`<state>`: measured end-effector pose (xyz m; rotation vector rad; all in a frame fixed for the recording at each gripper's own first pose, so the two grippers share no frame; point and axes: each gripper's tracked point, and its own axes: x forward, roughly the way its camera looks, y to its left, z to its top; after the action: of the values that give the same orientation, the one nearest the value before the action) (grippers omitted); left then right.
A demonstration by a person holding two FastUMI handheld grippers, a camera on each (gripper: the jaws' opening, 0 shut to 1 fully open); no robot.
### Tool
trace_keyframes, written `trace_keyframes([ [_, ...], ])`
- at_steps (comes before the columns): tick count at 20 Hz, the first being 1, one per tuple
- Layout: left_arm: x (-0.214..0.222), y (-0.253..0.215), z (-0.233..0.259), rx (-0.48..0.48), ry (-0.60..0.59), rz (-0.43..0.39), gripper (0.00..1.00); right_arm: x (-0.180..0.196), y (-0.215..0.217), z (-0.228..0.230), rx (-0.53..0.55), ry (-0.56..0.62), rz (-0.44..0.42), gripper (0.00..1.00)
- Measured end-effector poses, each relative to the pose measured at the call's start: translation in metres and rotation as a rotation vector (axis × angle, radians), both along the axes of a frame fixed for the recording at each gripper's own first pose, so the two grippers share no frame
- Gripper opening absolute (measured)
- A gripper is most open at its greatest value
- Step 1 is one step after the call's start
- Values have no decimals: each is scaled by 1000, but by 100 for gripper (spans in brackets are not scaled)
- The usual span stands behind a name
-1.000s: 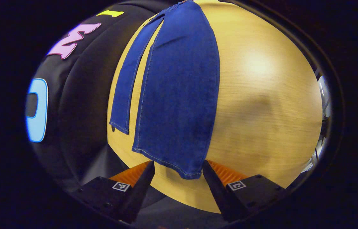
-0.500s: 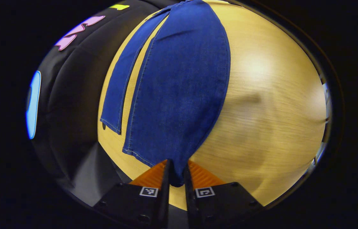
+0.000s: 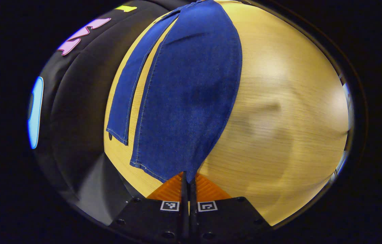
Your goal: Grasp the waist and the cuffs of the jeans and fold them to make the two legs overlap; first hold the waist and fold one-third of the jeans toward the cuffs, then hold the cuffs and fold the remaining one-third in the same direction to finish folding.
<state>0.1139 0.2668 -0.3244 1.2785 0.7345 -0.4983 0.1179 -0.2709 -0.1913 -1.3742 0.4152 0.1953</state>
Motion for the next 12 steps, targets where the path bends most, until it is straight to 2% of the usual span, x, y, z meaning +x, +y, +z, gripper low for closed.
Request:
trace_keyframes([
  [2,1,0,0,5,2,2,5,5,4,-25,-146,89,126,96],
  [5,1,0,0,14,9,0,5,12,-2,-81,-289,244,238,96],
  [7,0,-1,-1,18,10,0,5,18,-16,-104,-338,309,241,96],
  [9,0,-1,0,16,12,4,6,35,-22,-104,-336,283,227,99],
  [10,0,-2,-1,15,10,5,6,40,-19,-104,-326,272,220,93],
  [12,0,-2,-1,15,8,7,5,54,-12,-106,-358,260,252,93],
])
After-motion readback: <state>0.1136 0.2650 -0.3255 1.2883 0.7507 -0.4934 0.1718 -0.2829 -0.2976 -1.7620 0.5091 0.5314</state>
